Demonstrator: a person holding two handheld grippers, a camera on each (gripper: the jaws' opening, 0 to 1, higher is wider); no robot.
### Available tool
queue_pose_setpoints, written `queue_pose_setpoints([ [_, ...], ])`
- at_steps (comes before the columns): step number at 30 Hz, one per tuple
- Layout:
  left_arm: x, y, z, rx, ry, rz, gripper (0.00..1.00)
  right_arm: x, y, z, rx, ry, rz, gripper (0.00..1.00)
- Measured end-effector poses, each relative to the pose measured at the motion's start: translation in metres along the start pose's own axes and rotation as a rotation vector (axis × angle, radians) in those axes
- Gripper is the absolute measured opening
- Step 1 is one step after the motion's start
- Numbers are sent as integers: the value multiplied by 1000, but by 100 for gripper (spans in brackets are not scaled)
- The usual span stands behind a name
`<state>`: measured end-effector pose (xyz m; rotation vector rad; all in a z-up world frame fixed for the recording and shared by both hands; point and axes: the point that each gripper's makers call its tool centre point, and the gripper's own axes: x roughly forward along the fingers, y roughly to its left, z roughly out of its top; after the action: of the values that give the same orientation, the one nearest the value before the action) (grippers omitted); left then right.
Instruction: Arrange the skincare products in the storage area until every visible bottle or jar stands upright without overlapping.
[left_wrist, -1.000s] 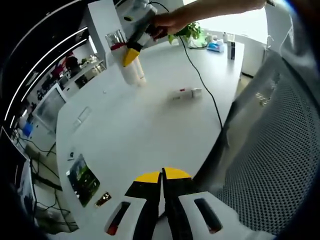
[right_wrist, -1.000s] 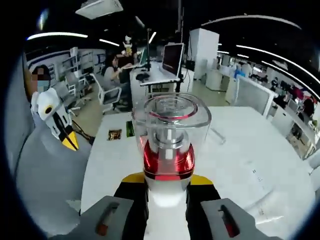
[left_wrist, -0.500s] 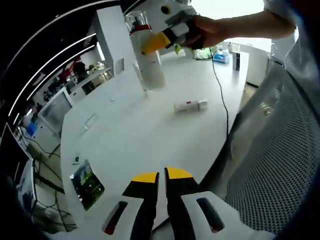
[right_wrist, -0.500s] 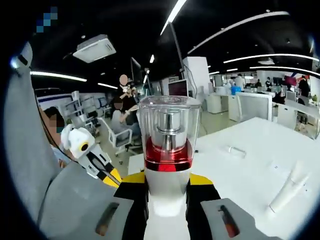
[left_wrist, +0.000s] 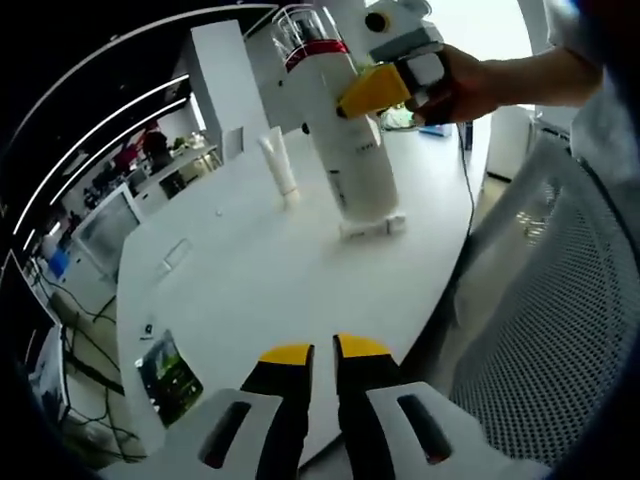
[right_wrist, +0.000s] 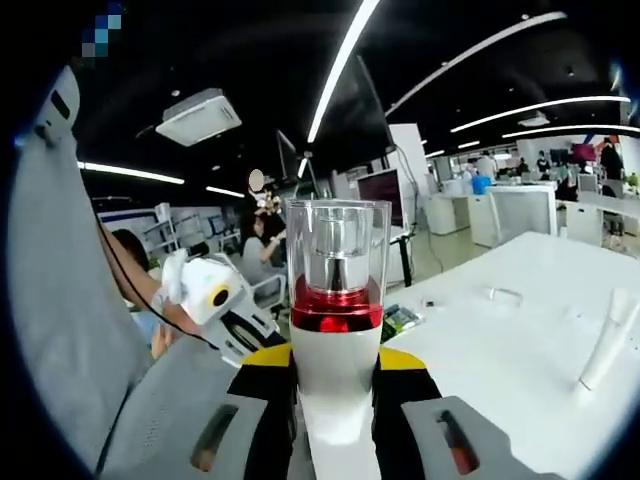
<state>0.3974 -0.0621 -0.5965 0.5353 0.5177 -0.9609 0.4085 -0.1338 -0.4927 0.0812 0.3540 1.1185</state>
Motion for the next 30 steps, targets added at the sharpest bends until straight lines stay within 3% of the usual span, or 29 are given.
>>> queue_pose_setpoints([
  [3, -2, -2, 5, -13, -24, -17, 10, 0, 10, -2, -1, -7, 10, 20],
  [5, -4, -2, 14, -40, -79, -27, 12, -1, 17, -5, 13, -12, 23, 20],
  [10, -3, -4, 14, -76, -82, -48, 21, -1, 20, -15, 12, 0, 20, 20],
  [16, -4, -12, 21, -96, -112, -94, 30, -7, 24, -13, 3, -15, 13, 20],
  [19, -9, -15, 35, -132, -186, -130, 38, -11, 24, -12, 0, -32, 5, 20],
  [23, -11, -13, 45, -189, -213, -149, 49, -14, 23, -10, 5, -52, -4, 20],
  [25, -14, -17, 57, -205, -236, -158, 52, -16, 24, -9, 3, -56, -4, 20],
  [26, -18, -20, 73, -225, -302, -164, 53, -17, 24, -9, 3, -57, -2, 20],
  [27, -20, -23, 81, -238, -327, -177, 54, -17, 25, -8, 2, -58, -1, 20],
  [30, -23, -33, 94, -248, -354, -202, 62, -18, 28, -6, -3, -59, 5, 20],
])
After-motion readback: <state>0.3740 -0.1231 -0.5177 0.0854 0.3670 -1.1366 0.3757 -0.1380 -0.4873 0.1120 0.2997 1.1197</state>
